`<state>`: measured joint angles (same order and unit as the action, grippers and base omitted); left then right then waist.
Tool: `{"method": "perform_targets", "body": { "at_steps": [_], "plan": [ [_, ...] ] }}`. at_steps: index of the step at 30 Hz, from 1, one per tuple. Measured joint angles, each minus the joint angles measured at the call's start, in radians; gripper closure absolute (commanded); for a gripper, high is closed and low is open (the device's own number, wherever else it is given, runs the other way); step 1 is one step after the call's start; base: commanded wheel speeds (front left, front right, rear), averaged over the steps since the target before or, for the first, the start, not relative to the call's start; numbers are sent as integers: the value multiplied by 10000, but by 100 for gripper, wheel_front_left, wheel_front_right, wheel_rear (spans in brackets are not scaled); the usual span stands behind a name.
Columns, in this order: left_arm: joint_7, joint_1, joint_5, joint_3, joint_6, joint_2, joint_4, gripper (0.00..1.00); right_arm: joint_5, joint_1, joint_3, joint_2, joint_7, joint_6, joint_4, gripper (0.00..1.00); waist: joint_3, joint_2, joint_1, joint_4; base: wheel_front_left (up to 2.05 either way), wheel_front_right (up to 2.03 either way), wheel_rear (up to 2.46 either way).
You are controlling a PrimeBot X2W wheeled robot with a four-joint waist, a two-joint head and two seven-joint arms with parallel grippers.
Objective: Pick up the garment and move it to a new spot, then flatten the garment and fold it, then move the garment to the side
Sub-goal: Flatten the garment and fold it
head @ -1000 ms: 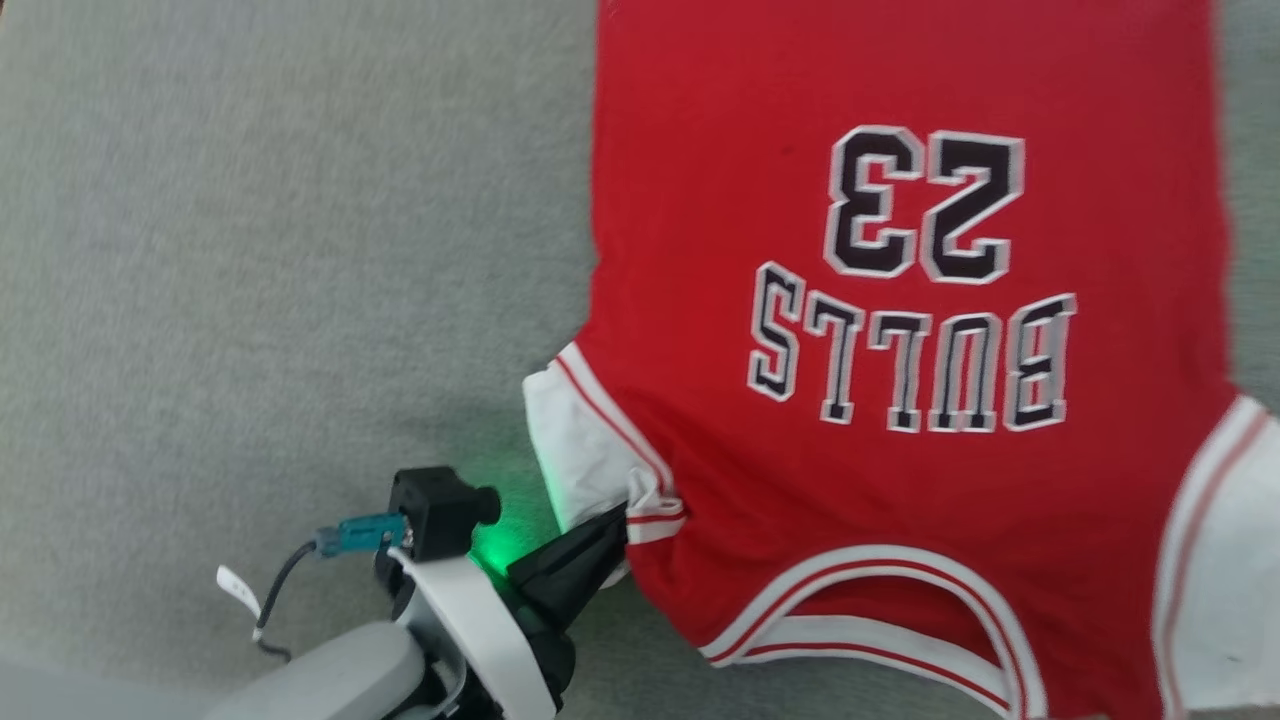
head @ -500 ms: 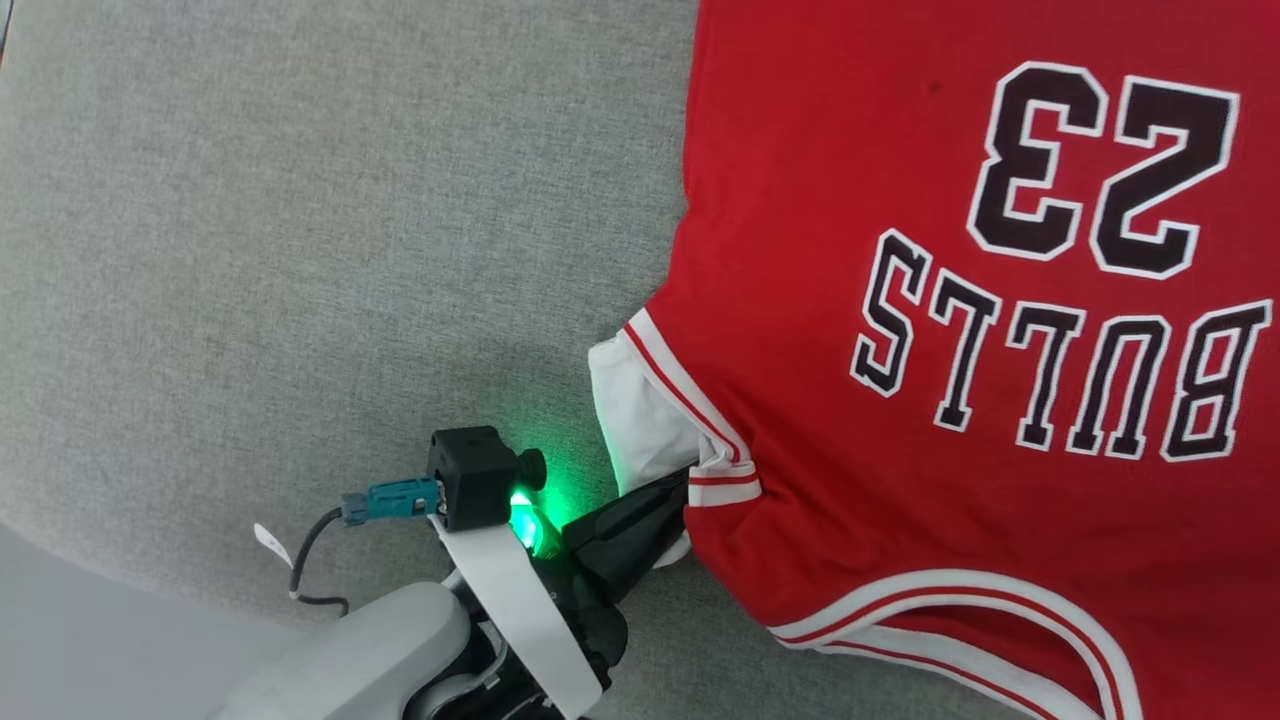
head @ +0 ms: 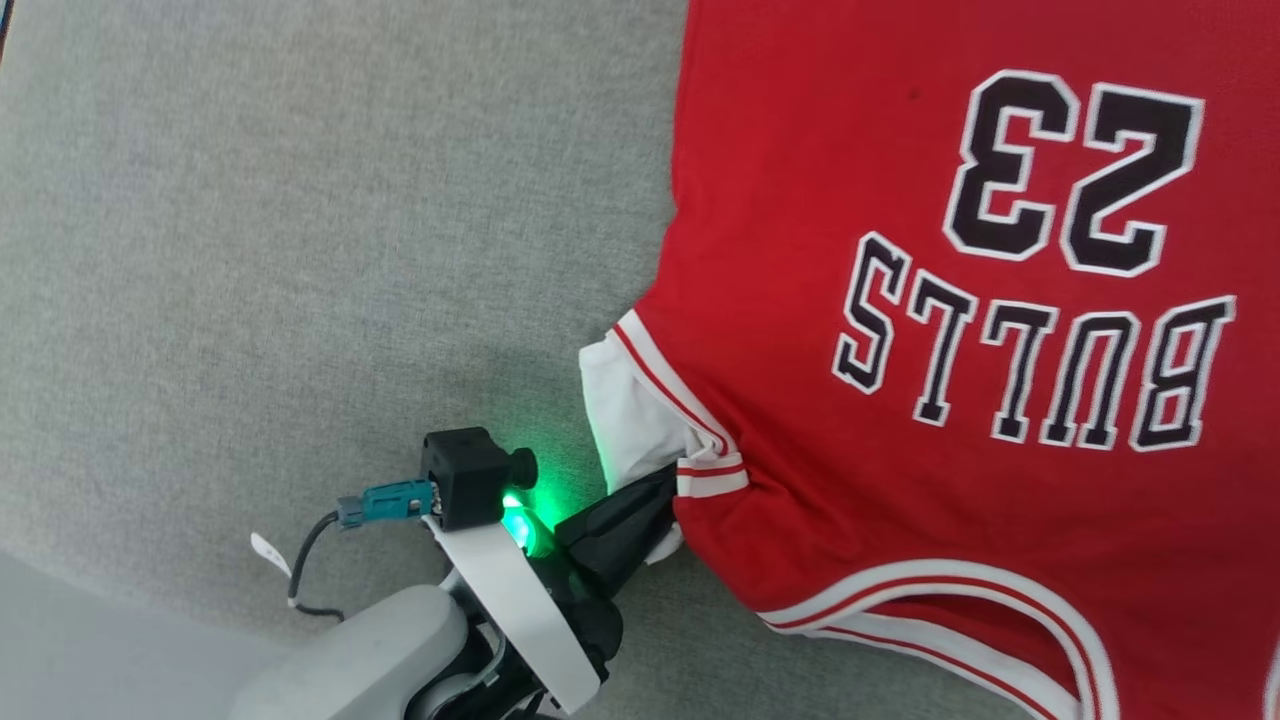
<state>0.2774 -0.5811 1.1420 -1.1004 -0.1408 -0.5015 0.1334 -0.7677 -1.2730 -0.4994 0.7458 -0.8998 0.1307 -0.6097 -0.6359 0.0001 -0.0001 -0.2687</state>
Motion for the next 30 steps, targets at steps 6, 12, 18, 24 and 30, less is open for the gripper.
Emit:
{"method": "perform_targets", "body": {
  "at_steps": [6, 12, 18, 24, 30],
  "plan": [
    [-59, 594, 59, 401, 12, -73, 280, 100, -1406, 1681, -865, 1172, 662, 2, 1753, 100, 845, 0, 0, 279, 0, 0, 0],
    [-121, 1499, 280, 700, 77, -589, 466, 100, -2512, 4248, -1559, 2679, 1047, 2, 3661, 100, 1871, -1, 0, 711, 0, 0, 0],
    [-136, 2179, 366, 1225, 86, -965, 420, 100, -3465, 6994, -1814, 3841, 1250, 0, 5269, 100, 2750, 0, 0, 1260, 0, 0, 0],
    [-136, 2595, 360, 1825, 88, -1068, 307, 100, -3649, 9497, -1818, 4326, 1770, 0, 6372, 100, 3208, 0, 0, 1783, 0, 0, 0],
    [-136, 2824, 334, 2000, 88, -1068, 278, 100, -3122, 11373, -1674, 3639, 2046, 0, 7033, 100, 3418, 0, 1, 2054, 0, 0, 0]
  ]
}}
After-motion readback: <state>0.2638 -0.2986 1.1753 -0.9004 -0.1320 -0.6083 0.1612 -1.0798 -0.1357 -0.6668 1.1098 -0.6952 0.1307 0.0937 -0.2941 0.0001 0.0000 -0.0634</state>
